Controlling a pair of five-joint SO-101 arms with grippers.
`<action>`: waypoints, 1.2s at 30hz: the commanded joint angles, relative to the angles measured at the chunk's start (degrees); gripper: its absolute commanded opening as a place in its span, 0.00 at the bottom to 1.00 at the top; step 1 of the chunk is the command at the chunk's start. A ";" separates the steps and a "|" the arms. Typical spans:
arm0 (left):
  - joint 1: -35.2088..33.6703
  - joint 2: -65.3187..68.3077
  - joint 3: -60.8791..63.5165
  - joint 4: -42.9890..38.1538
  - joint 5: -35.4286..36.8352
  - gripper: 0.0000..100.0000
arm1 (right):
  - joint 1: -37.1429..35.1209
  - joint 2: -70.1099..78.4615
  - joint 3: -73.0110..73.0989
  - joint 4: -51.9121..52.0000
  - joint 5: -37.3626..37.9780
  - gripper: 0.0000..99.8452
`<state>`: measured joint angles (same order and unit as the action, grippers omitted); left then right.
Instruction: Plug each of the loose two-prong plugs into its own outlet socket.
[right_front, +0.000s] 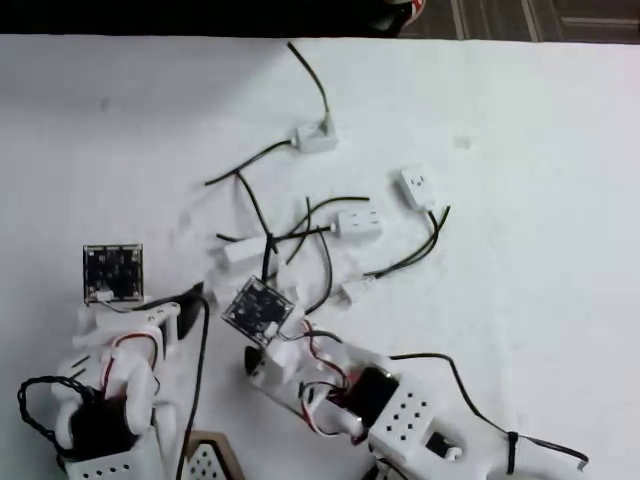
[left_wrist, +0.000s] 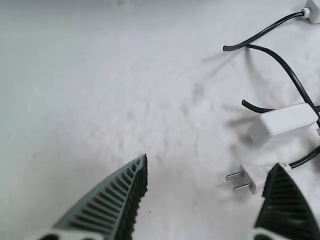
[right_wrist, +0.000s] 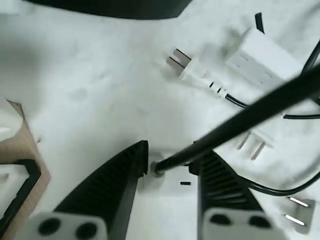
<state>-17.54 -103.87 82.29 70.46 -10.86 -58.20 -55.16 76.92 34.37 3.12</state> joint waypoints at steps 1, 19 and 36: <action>-0.57 0.13 -0.26 -1.14 0.18 0.36 | 0.40 -1.36 -2.55 1.36 0.00 0.07; -0.57 0.13 -0.26 -1.05 0.18 0.36 | 0.48 2.15 -6.86 1.45 0.44 0.02; -0.57 0.13 -0.26 -1.05 0.18 0.36 | 2.59 -0.22 -9.41 2.59 0.44 0.04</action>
<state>-17.54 -103.87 82.29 70.46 -10.86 -55.91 -53.85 70.24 37.27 3.21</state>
